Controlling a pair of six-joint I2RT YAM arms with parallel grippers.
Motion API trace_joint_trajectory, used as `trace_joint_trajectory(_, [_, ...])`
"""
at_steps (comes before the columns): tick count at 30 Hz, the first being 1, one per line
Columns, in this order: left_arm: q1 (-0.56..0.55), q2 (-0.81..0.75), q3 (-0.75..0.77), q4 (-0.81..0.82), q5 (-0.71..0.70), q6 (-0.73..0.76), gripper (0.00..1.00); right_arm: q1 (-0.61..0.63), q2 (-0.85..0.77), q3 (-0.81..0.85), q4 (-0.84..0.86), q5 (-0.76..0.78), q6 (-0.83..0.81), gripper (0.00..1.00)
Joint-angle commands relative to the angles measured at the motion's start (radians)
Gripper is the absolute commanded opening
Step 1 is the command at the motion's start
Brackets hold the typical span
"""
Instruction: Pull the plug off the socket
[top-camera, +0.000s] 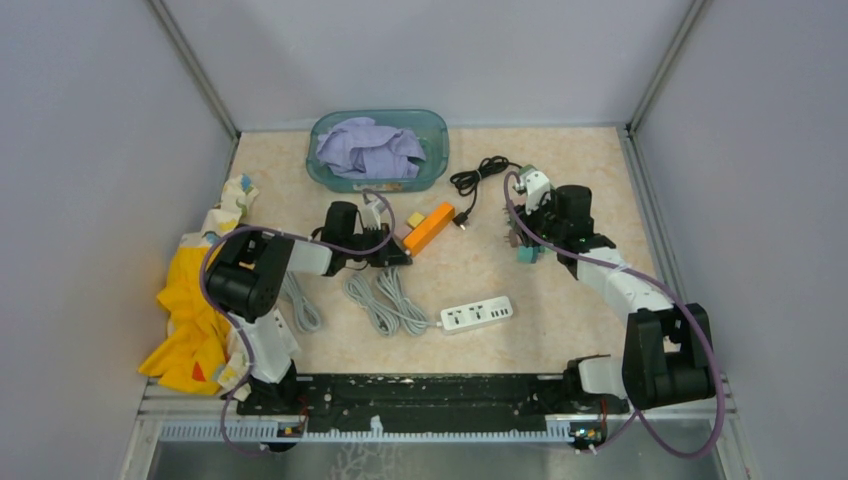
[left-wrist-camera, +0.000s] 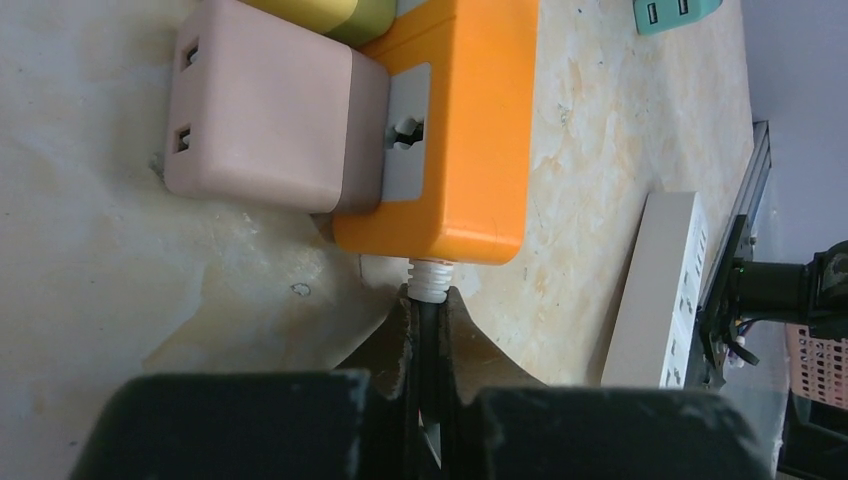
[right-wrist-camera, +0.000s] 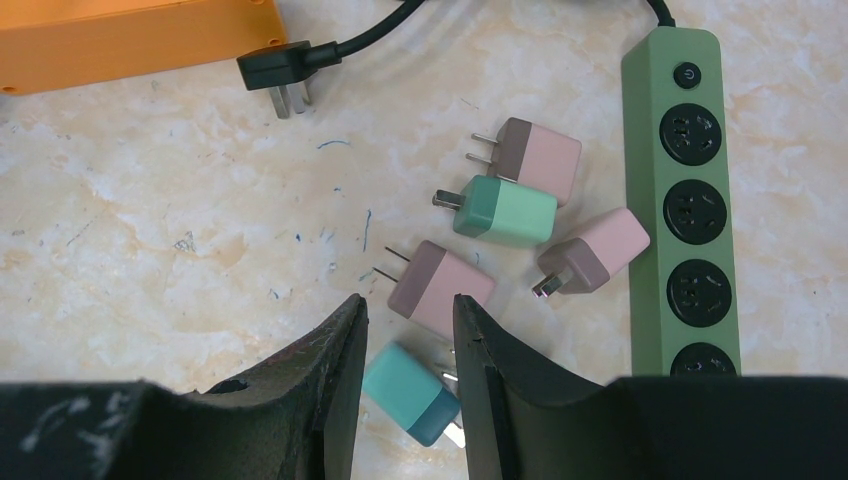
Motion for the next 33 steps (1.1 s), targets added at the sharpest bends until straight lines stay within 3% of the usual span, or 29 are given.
trace_joint_trajectory(1, [-0.007, 0.019, -0.011, -0.104, -0.04, 0.07, 0.0, -0.009, -0.042, 0.045, 0.032, -0.013, -0.005, 0.37])
trace_joint_trajectory(7, [-0.059, -0.122, 0.015, -0.216, -0.239, 0.235, 0.0, -0.009, -0.043, 0.045, 0.03, -0.016, -0.005, 0.37])
trace_joint_trajectory(12, [-0.179, -0.231, 0.002, -0.289, -0.516, 0.386, 0.0, -0.009, -0.046, 0.046, 0.03, -0.015, -0.004, 0.37])
trace_joint_trajectory(20, [-0.396, -0.372, -0.092, -0.2, -0.76, 0.547, 0.0, -0.009, -0.052, 0.048, 0.025, -0.025, -0.004, 0.37])
trace_joint_trajectory(27, [-0.578, -0.399, -0.162, -0.137, -0.883, 0.71, 0.0, -0.009, -0.071, 0.048, 0.009, -0.075, -0.012, 0.38])
trace_joint_trajectory(33, [-0.716, -0.308, -0.155, -0.11, -1.002, 0.824, 0.01, -0.012, -0.077, 0.052, -0.006, -0.107, -0.015, 0.38])
